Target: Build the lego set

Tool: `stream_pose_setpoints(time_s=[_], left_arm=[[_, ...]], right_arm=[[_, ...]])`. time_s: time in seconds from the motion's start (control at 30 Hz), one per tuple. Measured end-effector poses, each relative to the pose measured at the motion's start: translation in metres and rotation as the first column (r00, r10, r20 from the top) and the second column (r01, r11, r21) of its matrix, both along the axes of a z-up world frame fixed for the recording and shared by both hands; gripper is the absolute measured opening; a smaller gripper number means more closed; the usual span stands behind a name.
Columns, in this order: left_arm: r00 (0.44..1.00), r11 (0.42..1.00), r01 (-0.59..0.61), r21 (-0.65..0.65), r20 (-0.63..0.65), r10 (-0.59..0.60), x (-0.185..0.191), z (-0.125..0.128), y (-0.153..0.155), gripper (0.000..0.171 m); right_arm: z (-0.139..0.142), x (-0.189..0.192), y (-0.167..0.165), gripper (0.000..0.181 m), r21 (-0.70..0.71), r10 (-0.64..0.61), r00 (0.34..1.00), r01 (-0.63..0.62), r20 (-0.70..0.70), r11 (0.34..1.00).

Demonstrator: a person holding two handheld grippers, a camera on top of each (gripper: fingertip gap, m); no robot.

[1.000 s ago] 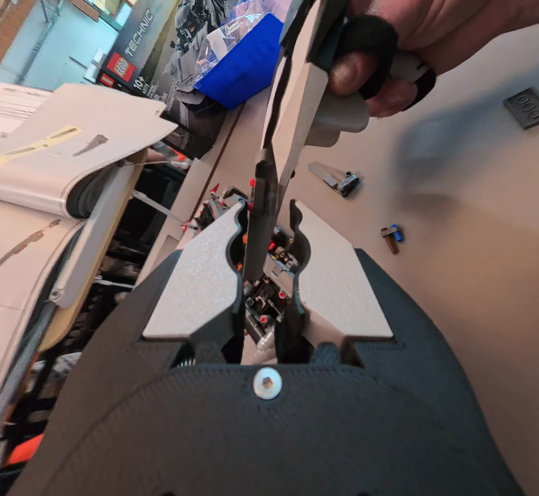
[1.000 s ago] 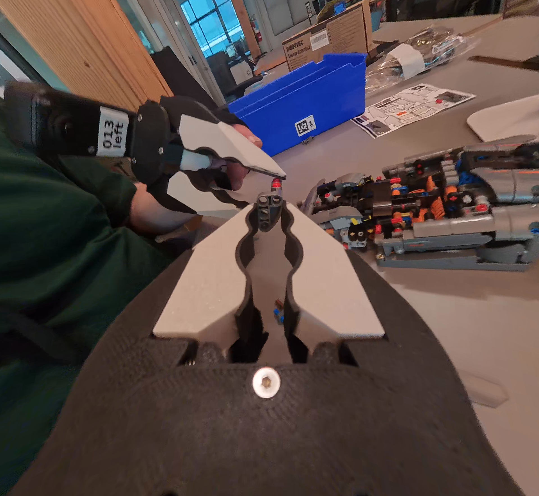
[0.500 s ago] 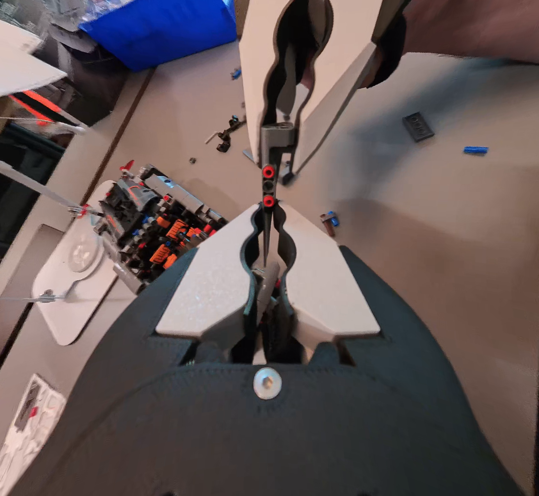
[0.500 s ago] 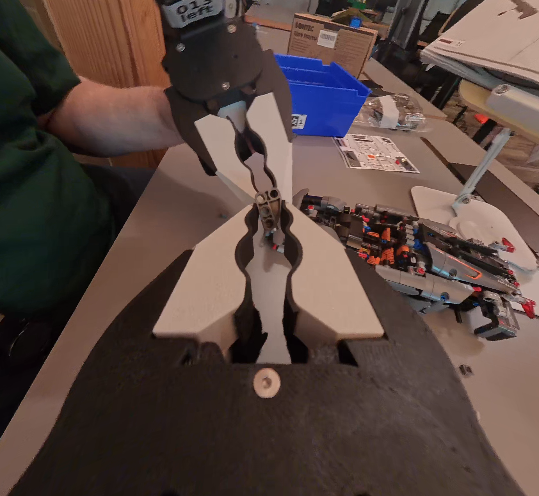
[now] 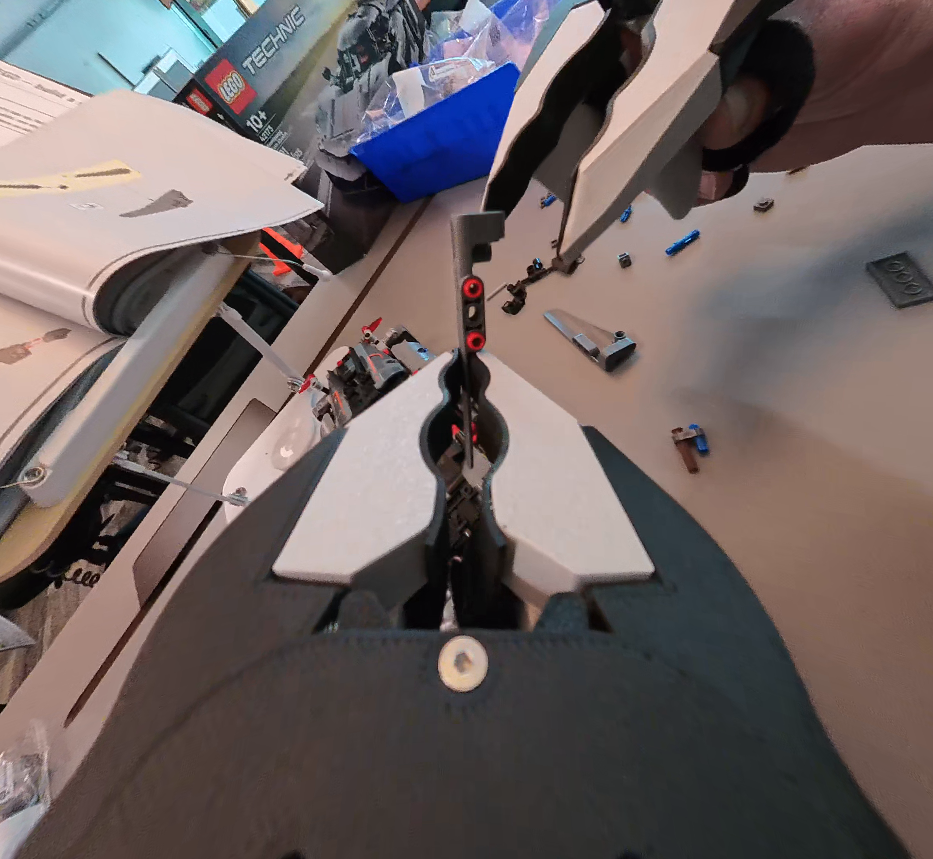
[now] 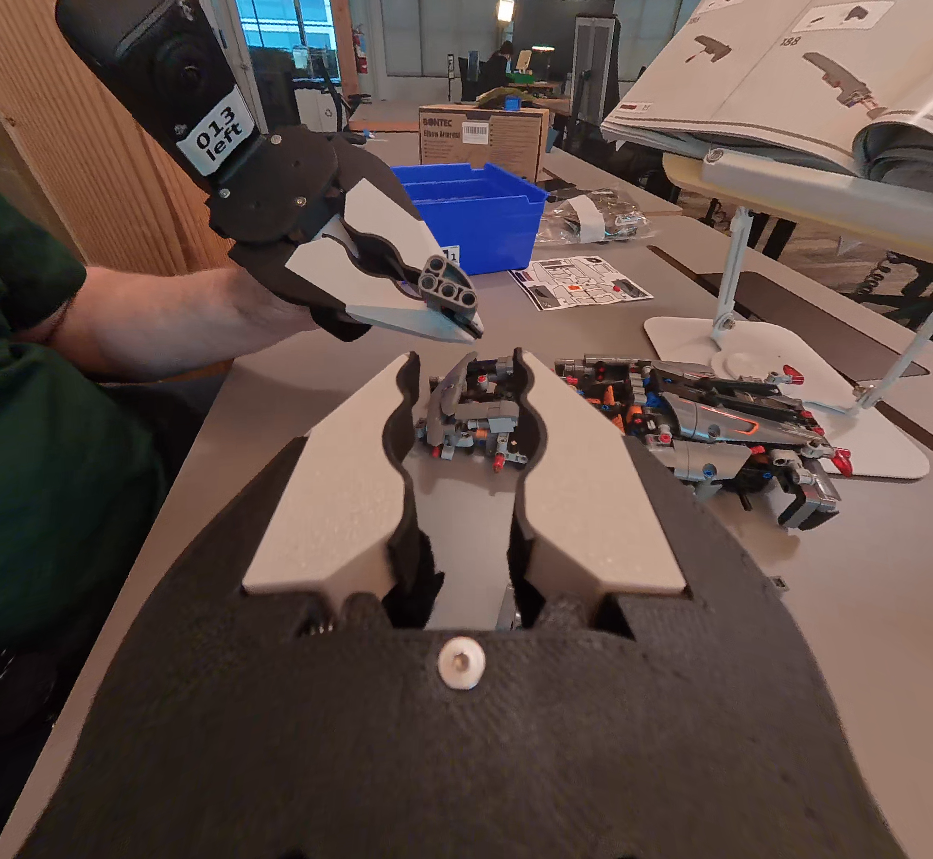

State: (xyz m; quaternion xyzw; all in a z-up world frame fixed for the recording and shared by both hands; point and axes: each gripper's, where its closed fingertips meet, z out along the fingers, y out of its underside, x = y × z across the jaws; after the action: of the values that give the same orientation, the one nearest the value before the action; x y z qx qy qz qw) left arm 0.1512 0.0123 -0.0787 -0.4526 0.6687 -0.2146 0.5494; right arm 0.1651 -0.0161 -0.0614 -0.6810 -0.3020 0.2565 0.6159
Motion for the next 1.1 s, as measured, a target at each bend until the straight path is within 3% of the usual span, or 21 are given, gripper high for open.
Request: stream_pose_setpoints(time_s=[0.17,0.27,0.47,0.73,0.83,0.93,1.1], left_arm=[[0.999,0.999,0.049,0.018,-0.018,-0.048,0.004,-0.005,-0.009,0.0],[0.997,0.997,0.072,0.009,-0.039,-0.072,0.005,-0.011,-0.013,0.0],[0.987,0.986,0.149,-0.068,-0.046,-0.152,0.006,-0.014,-0.024,0.002],[0.979,0.98,0.184,-0.072,-0.077,-0.19,0.01,-0.014,-0.038,0.002],[0.983,0.984,0.162,-0.074,-0.072,-0.167,0.009,-0.012,-0.034,0.0],[0.988,0.99,0.13,-0.055,-0.076,-0.134,0.006,-0.012,-0.026,0.0],[0.994,0.996,0.081,-0.02,-0.068,-0.083,0.001,-0.012,-0.012,0.0]], right_arm=[[0.005,-0.008,-0.004,0.034,0.05,0.021,1.0,-0.022,0.01,0.999],[0.003,-0.013,-0.004,0.018,0.065,0.021,0.999,-0.024,0.042,0.998],[0.003,-0.014,-0.009,0.007,0.088,0.031,0.996,-0.038,0.079,0.995],[0.001,-0.026,-0.017,0.008,0.088,0.093,0.99,-0.102,0.104,0.991],[0.001,-0.028,-0.017,0.009,0.077,0.106,0.991,-0.113,0.084,0.991],[0.005,-0.026,-0.015,0.025,0.077,0.095,0.994,-0.099,0.052,0.992],[0.013,-0.011,-0.013,0.025,0.099,0.044,0.999,-0.047,0.027,0.994]])
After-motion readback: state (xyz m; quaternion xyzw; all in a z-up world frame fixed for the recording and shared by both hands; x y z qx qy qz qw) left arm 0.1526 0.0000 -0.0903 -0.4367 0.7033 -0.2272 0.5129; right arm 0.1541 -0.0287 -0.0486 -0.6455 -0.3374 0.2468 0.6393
